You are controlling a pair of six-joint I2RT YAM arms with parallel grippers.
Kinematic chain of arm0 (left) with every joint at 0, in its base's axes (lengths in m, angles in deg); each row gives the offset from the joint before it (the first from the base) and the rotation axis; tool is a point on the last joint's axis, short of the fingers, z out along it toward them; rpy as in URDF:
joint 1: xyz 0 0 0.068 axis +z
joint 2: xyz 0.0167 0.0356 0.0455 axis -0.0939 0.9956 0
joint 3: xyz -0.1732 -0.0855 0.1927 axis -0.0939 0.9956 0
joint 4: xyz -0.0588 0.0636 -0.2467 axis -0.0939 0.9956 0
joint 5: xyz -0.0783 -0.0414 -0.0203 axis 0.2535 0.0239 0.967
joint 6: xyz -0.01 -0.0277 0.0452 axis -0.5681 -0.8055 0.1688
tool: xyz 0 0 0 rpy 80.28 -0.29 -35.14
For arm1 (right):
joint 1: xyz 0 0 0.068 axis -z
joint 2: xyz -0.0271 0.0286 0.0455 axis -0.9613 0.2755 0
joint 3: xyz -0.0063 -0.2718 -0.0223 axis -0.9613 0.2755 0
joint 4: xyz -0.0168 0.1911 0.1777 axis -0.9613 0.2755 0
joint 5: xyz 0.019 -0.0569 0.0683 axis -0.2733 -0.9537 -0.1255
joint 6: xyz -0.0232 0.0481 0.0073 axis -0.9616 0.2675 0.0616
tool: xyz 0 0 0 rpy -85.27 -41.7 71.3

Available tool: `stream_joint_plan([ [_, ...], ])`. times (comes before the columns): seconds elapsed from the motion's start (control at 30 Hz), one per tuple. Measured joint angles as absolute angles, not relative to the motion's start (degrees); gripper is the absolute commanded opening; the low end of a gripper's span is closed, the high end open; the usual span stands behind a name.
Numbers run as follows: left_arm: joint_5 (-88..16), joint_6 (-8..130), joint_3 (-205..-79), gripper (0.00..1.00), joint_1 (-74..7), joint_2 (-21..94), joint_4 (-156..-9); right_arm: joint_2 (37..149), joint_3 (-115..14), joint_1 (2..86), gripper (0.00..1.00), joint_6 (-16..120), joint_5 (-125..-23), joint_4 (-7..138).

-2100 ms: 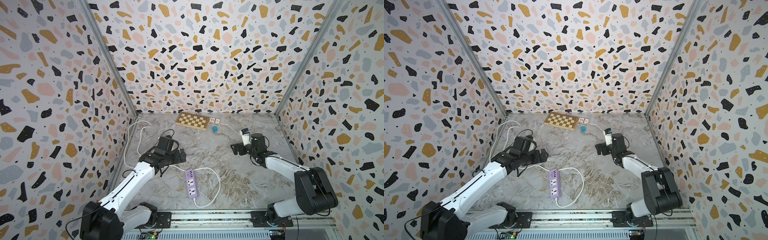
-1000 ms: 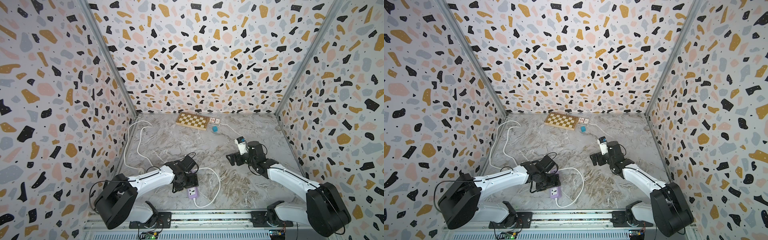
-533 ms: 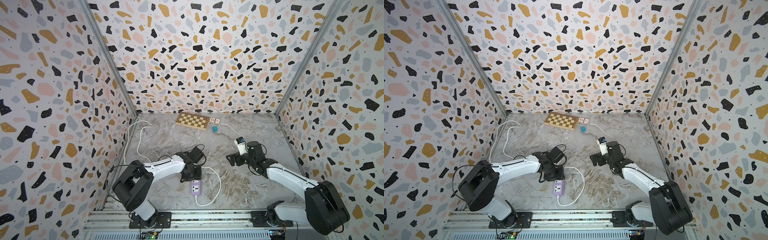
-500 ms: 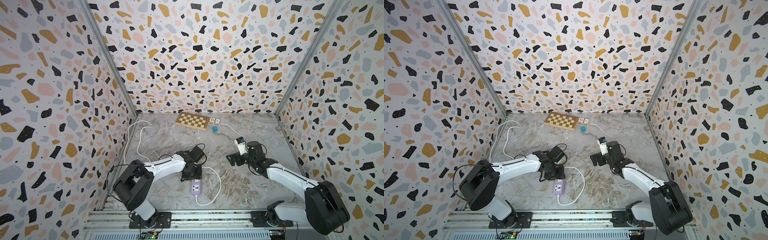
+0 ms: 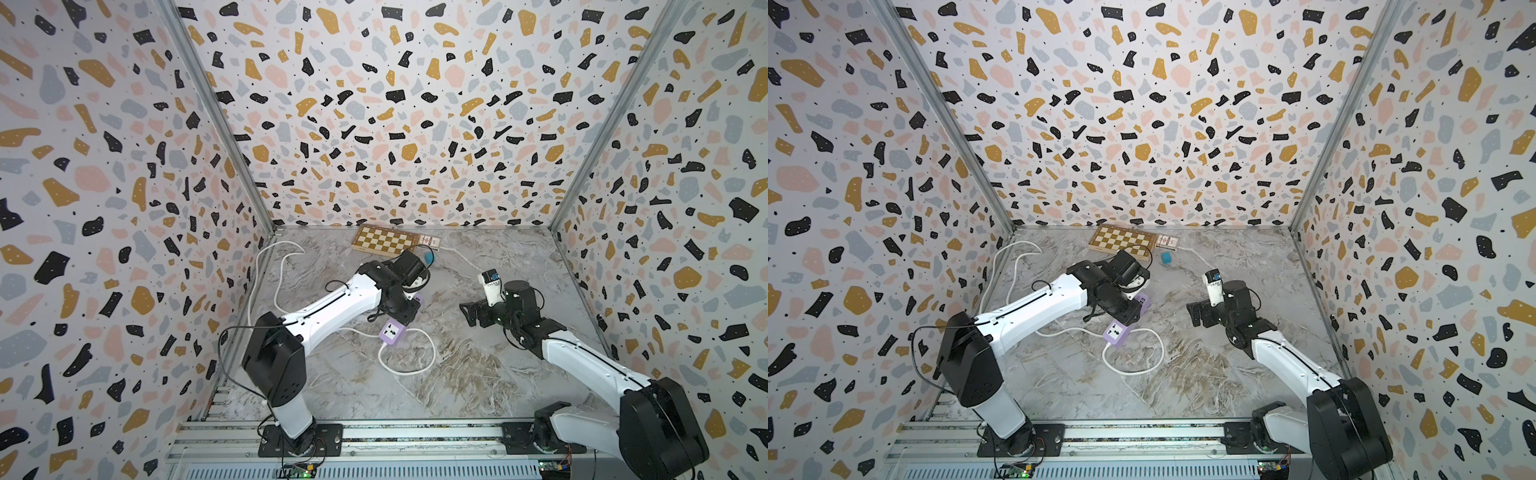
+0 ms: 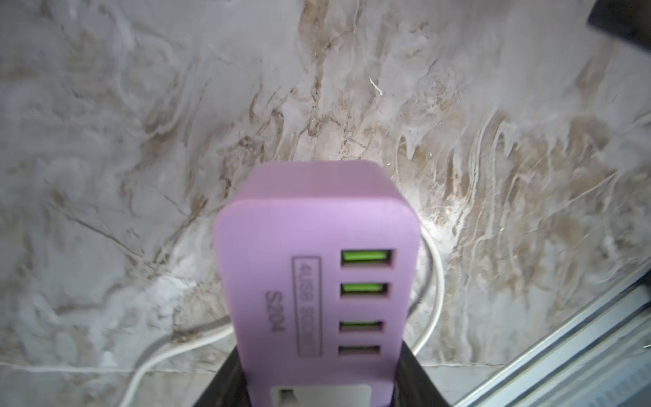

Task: Wrap the cord around the power strip
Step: Pick up the power strip from the center of the board.

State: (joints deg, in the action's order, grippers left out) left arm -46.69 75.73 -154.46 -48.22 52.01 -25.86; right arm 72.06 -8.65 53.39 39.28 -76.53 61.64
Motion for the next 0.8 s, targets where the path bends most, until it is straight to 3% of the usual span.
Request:
stream_joint_plan([
  [0.33, -41.79, 98.07, -153.17, 0.2, -46.12, 53.99, -23.83, 62.07, -4.58, 54.87, 0.99, 26.21, -74.32, 61.66],
  [0.8, -26.75, 115.66, -137.65, 0.21, -44.77, 38.59, -27.5, 62.27, 2.26, 50.74, 0.99, 9.4, -50.06, 59.17],
])
